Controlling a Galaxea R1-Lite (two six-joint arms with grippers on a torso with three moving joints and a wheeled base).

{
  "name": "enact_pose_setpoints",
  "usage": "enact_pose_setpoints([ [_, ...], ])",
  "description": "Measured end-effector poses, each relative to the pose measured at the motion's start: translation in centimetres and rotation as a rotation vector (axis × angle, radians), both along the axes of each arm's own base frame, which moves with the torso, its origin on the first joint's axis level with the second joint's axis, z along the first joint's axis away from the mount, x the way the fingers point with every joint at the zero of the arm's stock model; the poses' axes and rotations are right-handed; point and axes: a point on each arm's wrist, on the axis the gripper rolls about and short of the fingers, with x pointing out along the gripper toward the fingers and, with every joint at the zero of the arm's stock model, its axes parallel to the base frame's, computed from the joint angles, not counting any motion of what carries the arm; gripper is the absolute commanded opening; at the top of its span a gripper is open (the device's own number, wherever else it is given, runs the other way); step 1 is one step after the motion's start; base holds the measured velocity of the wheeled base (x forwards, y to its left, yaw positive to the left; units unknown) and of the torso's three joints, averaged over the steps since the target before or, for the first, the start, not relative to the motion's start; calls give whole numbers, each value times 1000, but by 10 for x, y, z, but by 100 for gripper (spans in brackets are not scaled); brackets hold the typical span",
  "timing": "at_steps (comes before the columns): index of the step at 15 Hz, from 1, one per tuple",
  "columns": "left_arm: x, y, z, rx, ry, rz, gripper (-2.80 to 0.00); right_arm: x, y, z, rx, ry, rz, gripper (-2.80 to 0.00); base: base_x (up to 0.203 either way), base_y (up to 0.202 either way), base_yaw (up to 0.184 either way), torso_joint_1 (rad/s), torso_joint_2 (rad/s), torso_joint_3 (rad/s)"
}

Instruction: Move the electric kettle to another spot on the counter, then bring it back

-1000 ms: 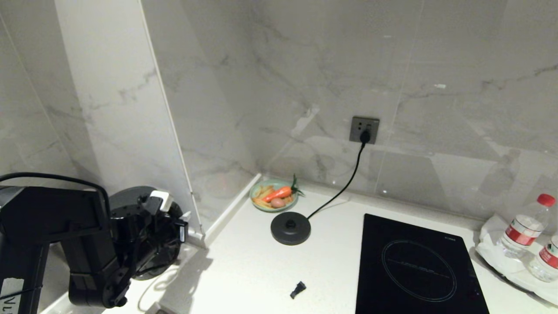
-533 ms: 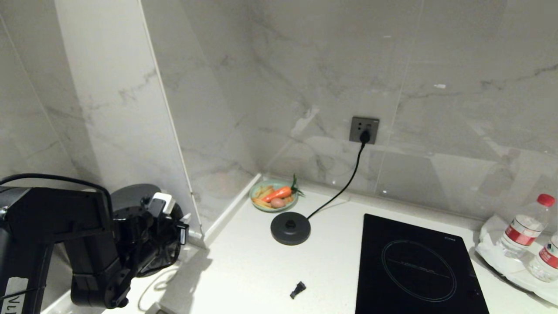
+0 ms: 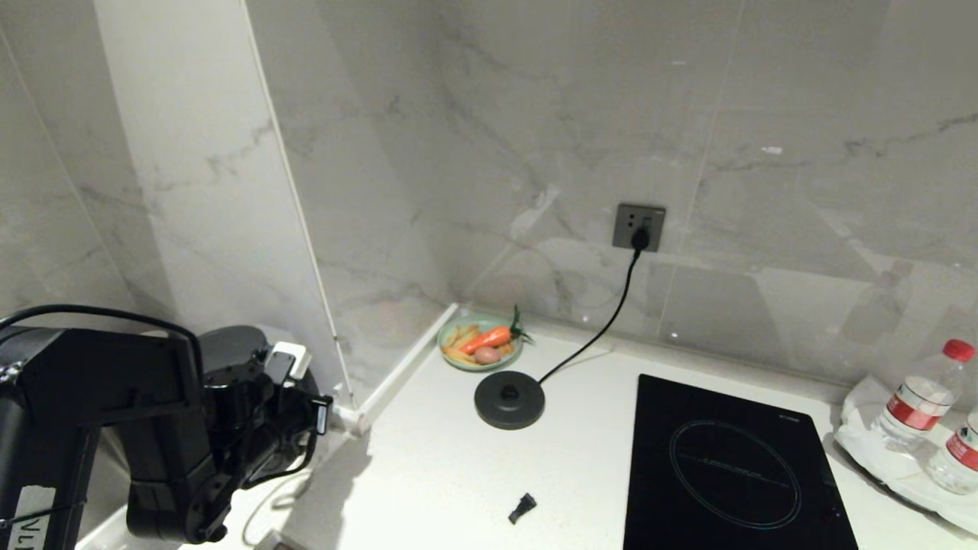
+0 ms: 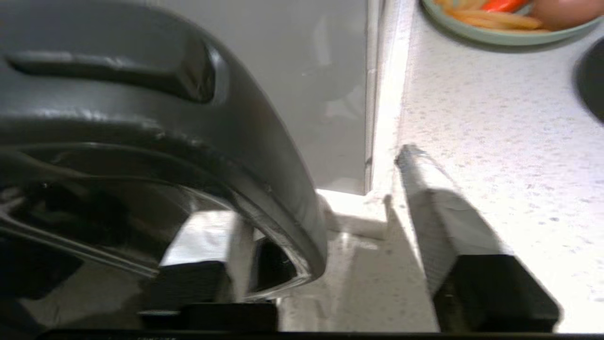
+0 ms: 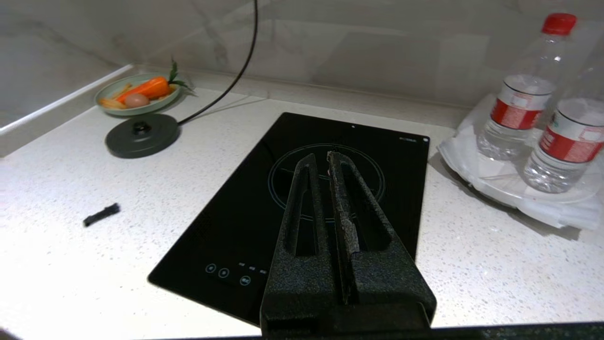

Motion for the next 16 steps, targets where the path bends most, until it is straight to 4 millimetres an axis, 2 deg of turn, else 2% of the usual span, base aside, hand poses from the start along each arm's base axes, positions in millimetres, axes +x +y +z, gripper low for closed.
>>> enact_pose_setpoints([
  [7,-9,-6,6,0,5,-13,0,0,0,0,0,0,0,-280,0,0,0,0,0,0],
  [16,-39,-5,-2,18,118,38,0,0,0,0,0,0,0,-280,0,0,0,0,0,0],
])
